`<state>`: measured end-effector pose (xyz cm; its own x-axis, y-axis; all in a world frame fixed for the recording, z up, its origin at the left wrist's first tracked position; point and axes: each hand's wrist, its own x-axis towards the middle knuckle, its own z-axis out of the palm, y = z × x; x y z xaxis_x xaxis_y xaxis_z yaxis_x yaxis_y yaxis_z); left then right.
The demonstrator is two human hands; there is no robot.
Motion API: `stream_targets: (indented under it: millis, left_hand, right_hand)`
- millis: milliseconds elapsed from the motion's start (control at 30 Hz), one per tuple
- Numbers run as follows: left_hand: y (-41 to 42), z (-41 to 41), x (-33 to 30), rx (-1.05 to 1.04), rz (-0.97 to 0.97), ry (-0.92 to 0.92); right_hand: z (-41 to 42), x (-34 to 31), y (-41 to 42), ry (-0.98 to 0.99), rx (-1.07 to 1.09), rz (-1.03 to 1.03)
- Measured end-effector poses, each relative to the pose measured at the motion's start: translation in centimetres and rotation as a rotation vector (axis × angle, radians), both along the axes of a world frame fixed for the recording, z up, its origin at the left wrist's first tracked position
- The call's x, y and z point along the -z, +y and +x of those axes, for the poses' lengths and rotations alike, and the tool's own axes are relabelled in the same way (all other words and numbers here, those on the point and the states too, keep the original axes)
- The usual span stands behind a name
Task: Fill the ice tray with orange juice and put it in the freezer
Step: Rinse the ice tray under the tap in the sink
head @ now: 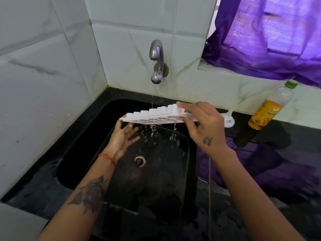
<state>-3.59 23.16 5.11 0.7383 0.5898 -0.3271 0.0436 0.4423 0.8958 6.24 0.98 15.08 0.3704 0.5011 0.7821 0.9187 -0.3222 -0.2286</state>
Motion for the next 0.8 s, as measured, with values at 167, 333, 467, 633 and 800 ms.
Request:
stream_targets:
  millis: [167,333,467,633,800]
  left_hand:
    - [-1.1,-2.3,1.9,0.031,0.084,0.232]
    - [-2.4,-2.6,1.8,0.009,0.105,0.168]
    - [-3.2,-3.4,2.4,0.011,0.121,0.178]
    - [-5.2,-3.0,1.8,0.002,0.198,0.215]
    - [-9.3,-0.2,-0.8,0.116,0.377,0.200]
  right_hand:
    - [-1.1,3.9,-1.3,0.025,-0.069,-0.110]
    - [-1.6,4.1,-2.1,0.014,-0.064,0.014]
    - [-1.9,5.0,-2.8,0.071,-0.076,0.003]
    - [-1.1,5.1,-5.3,0.611,0.065,0.083]
    - [1.7,4.6,-12.5,1.038,0.285,0.125]
